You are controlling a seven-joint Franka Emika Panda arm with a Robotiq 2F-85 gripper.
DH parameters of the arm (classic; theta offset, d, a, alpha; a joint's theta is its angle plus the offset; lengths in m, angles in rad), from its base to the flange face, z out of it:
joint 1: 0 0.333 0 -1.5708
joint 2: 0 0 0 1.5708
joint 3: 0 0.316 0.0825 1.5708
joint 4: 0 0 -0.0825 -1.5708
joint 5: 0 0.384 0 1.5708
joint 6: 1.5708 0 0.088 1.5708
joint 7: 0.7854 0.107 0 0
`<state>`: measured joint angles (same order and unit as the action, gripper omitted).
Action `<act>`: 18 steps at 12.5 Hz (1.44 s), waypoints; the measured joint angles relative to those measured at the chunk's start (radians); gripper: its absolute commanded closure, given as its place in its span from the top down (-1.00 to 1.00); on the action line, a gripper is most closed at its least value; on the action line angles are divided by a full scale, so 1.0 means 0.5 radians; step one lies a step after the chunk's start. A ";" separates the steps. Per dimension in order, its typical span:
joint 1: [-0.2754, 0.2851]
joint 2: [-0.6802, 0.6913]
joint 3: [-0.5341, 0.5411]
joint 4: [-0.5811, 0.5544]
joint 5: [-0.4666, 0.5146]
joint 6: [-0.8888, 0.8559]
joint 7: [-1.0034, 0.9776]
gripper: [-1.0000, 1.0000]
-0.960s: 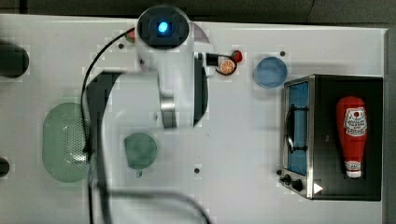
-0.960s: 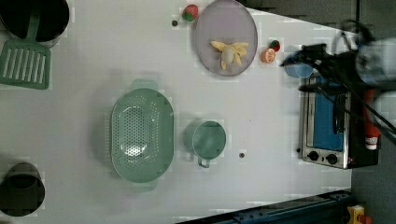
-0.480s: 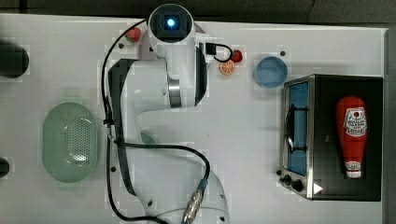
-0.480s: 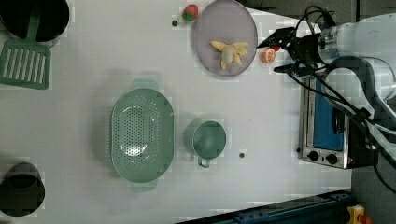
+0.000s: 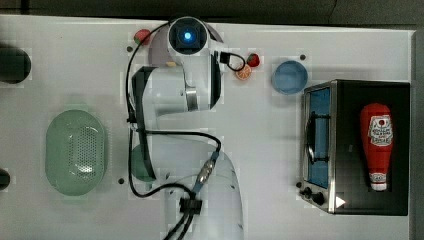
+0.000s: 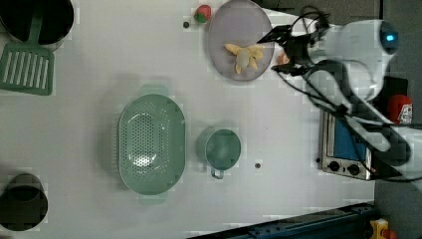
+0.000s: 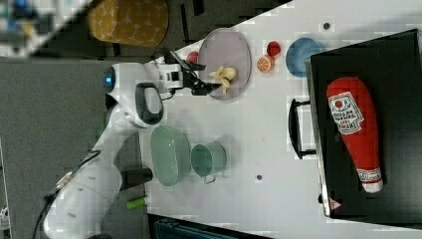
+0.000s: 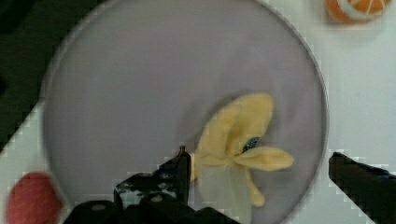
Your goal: Pick banana from plate and place on table.
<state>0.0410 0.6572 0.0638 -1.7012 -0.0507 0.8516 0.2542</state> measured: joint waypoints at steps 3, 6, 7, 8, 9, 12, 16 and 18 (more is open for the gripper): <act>0.023 0.194 0.009 -0.006 -0.076 0.124 0.133 1.00; 0.069 0.272 0.039 0.006 -0.067 0.180 0.187 1.00; 0.073 0.292 0.063 0.055 -0.076 0.200 0.200 0.92; 0.091 0.302 0.062 0.098 -0.073 0.211 0.213 0.68; 0.110 0.297 0.044 0.117 -0.071 0.204 0.213 0.42; 0.105 0.274 0.040 0.117 -0.074 0.262 0.214 -0.27; 0.125 0.291 -0.021 0.121 -0.050 0.305 0.223 -0.56; 0.114 0.280 -0.020 0.111 -0.042 0.288 0.222 -0.56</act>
<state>0.0980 0.7974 0.0539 -1.6455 -0.0715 0.9956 0.3652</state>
